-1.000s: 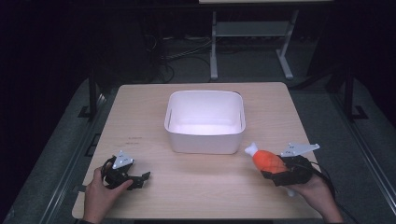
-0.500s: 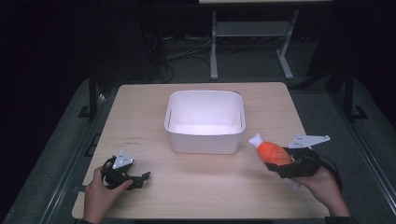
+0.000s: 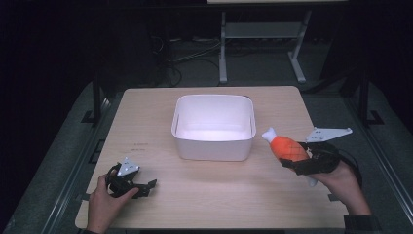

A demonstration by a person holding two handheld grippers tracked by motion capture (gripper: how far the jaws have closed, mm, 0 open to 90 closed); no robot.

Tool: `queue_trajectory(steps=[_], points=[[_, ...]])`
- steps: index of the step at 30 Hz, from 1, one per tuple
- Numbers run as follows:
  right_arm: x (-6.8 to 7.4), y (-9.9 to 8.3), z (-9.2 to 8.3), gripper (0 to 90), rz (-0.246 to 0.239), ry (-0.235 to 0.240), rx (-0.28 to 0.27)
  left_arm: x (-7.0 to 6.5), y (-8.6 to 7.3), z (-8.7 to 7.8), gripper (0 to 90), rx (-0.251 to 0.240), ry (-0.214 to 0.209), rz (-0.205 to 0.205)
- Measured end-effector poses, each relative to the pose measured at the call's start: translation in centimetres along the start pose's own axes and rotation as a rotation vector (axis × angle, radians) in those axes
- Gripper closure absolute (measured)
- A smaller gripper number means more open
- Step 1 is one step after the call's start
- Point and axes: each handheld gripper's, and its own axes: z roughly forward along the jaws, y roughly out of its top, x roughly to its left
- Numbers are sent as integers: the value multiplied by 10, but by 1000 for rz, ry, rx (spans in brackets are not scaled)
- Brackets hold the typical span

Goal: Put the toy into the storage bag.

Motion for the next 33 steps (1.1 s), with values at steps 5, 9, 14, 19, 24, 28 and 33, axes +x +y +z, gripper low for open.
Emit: queue_trajectory(steps=[5,9,14,19,24,28,33], points=[[-3,13,-1,225,-16,2,-2,0,0,0,129,0,-1,-3],[-5,24,0,224,-30,7,-8,0,0,0,129,-1,0,-1],[-7,36,2,224,-42,16,-12,0,0,0,129,-3,0,-3],[-8,49,5,223,-52,27,-26,0,0,0,129,-2,0,-1],[-7,61,11,223,-63,40,-26,0,0,0,129,-2,1,-1],[-6,70,15,223,-76,49,-27,0,0,0,129,-2,1,0],[-3,83,21,222,-96,62,-29,0,0,0,129,-2,1,0]])
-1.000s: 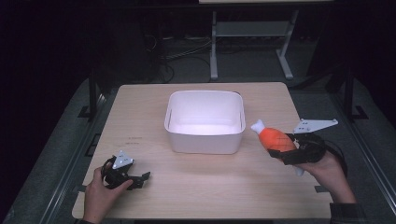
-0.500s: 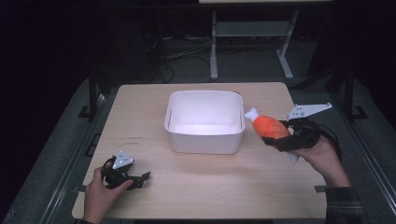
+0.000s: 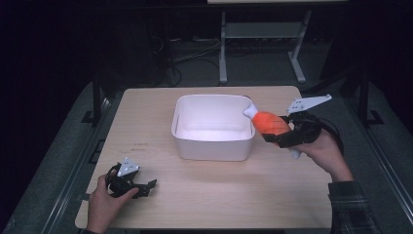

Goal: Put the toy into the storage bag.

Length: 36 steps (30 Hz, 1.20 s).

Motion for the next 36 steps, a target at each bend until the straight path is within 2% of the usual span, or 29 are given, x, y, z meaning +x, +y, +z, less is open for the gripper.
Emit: queue_trajectory(steps=[6,17,23,36], points=[[1,12,8,222,-22,19,6,0,0,0,129,0,0,0],[4,34,28,222,-67,84,17,0,0,0,129,0,0,0],[4,46,42,219,-93,124,32,0,0,0,129,0,0,1],[10,71,77,213,-181,221,73,0,0,0,129,0,0,1]])
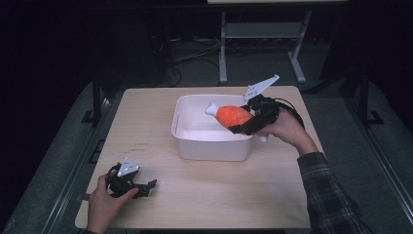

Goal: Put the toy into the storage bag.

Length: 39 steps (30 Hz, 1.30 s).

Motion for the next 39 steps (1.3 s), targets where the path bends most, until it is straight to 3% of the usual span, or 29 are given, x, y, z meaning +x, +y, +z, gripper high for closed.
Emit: queue_trajectory(steps=[10,24,35,39], points=[[0,19,26,205,-78,64,35,0,0,0,128,1,0,1],[0,35,54,190,-129,121,84,0,0,0,129,4,0,3],[1,34,66,159,-125,142,119,0,0,0,129,4,0,2],[1,35,65,141,-108,151,105,0,0,0,128,2,0,1]])
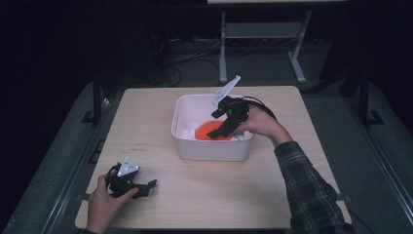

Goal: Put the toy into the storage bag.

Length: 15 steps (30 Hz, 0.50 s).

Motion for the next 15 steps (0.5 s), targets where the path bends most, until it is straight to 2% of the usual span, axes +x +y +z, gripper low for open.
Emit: queue_trajectory(steps=[7,15], points=[[1,-1,-5,138,10,-15,-6,0,0,0,128,0,0,-1],[4,-11,-28,137,46,-73,-35,0,0,0,129,-1,0,-1]])
